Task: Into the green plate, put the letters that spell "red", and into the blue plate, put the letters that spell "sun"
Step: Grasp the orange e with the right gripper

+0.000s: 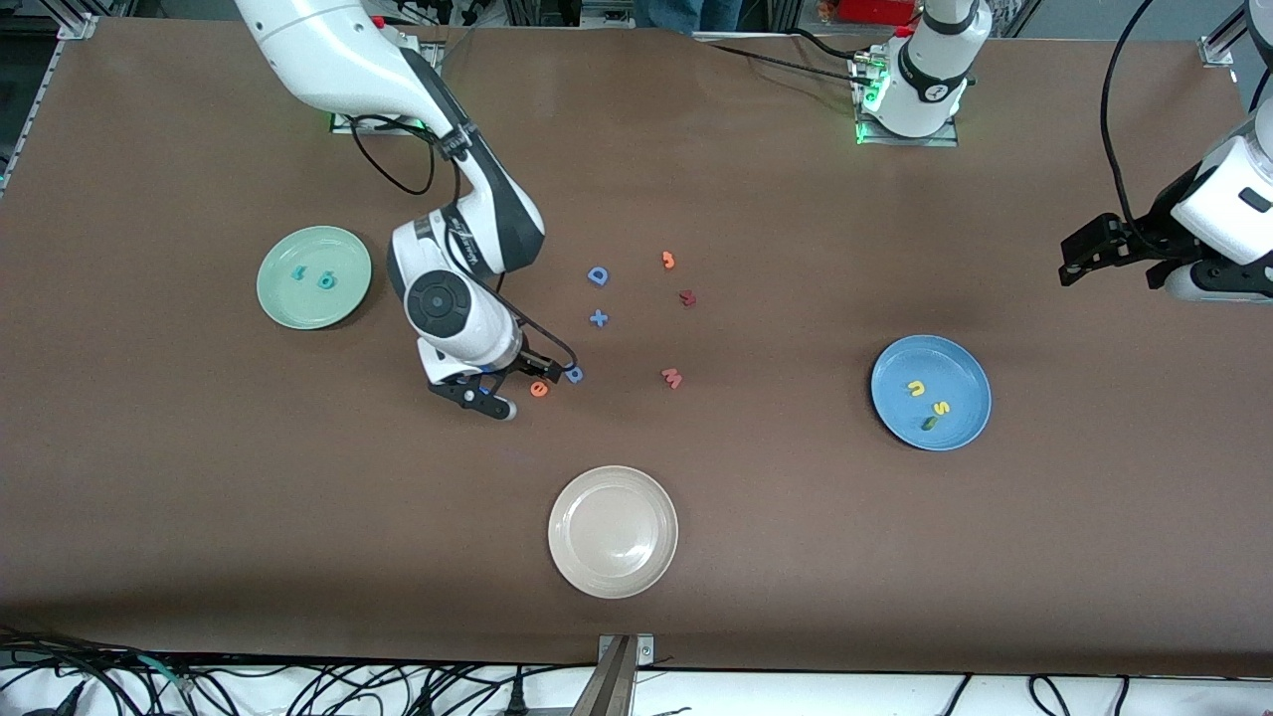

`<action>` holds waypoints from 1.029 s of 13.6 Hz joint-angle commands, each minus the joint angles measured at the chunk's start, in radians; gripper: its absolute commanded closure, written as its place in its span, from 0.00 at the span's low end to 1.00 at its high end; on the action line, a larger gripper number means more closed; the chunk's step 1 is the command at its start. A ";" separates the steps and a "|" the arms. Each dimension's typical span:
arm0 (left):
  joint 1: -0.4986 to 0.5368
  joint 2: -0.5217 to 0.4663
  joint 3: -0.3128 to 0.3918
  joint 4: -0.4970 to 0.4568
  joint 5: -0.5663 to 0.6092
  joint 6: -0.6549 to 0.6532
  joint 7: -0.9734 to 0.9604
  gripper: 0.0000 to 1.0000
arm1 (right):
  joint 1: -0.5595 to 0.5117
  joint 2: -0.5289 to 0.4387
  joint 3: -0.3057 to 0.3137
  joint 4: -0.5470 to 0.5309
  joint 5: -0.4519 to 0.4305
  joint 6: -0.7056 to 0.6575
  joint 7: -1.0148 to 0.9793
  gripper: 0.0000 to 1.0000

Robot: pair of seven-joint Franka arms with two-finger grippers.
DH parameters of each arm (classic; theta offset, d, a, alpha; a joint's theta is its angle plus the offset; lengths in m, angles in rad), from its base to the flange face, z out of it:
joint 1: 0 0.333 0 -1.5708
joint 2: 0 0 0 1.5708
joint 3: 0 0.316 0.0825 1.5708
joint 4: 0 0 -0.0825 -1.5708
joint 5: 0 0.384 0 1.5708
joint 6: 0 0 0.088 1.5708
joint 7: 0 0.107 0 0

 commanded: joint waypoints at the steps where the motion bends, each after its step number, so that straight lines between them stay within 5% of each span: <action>1: 0.004 0.020 -0.005 0.034 -0.012 -0.028 0.003 0.00 | -0.001 0.054 -0.005 0.045 0.002 0.018 0.048 0.08; 14: 0.023 0.042 -0.011 0.023 0.016 -0.057 -0.039 0.00 | -0.001 0.123 -0.010 0.060 0.000 0.144 0.119 0.08</action>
